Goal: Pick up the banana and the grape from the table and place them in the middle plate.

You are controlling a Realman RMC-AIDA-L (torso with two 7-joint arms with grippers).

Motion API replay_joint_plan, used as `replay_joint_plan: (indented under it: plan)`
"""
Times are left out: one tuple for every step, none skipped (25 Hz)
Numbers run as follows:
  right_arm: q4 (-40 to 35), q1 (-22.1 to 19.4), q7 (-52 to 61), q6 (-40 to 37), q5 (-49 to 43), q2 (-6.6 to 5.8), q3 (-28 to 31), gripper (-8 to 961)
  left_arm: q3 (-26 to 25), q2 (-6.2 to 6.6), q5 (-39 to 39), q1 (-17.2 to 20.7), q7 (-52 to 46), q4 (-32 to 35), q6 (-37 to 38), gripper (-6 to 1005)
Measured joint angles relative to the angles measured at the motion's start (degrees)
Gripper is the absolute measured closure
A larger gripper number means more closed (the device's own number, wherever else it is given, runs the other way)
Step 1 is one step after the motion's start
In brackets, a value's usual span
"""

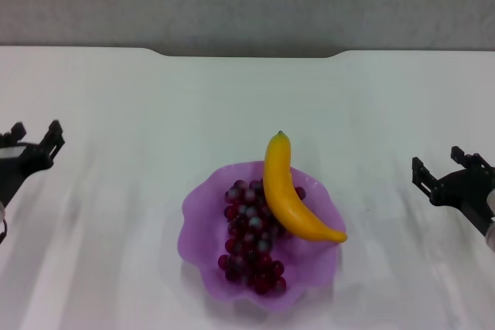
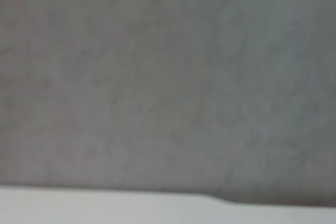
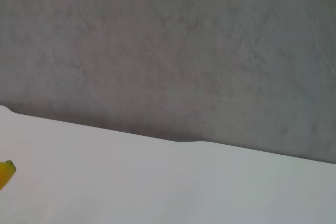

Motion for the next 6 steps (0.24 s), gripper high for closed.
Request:
replay_joint_plan:
  plan:
    - [-0.1, 0.0, 0.0, 0.0, 0.0, 0.0, 0.0, 228, 0.0, 0.0, -0.3, 0.0, 0.1, 0.8, 0.0, 349]
    - [-0.2, 0.0, 0.0, 0.0, 0.0, 0.0, 0.1, 228, -0.1, -0.01, -0.5, 0.0, 0.1, 1.2, 0.2, 349]
    - [-0.3, 0.0, 0.0, 0.1, 0.1, 0.0, 0.2, 228, -0.1, -0.03, -0.8, 0.0, 0.1, 1.7, 0.5, 349]
    - [-0.3, 0.0, 0.0, 0.1, 0.4, 0.0, 0.3, 228, -0.1, -0.05, -1.4, 0.1, 0.2, 2.2, 0.7, 349]
    - [-0.4, -0.1, 0.0, 0.1, 1.0, 0.0, 0.4, 228, -0.1, -0.06, -2.2, 0.2, 0.4, 2.9, 0.9, 349]
    - [-1.0, -0.4, 0.0, 0.1, 2.9, 0.0, 0.3, 228, -0.1, -0.06, -3.1, 0.3, 0.6, 3.6, 0.9, 349]
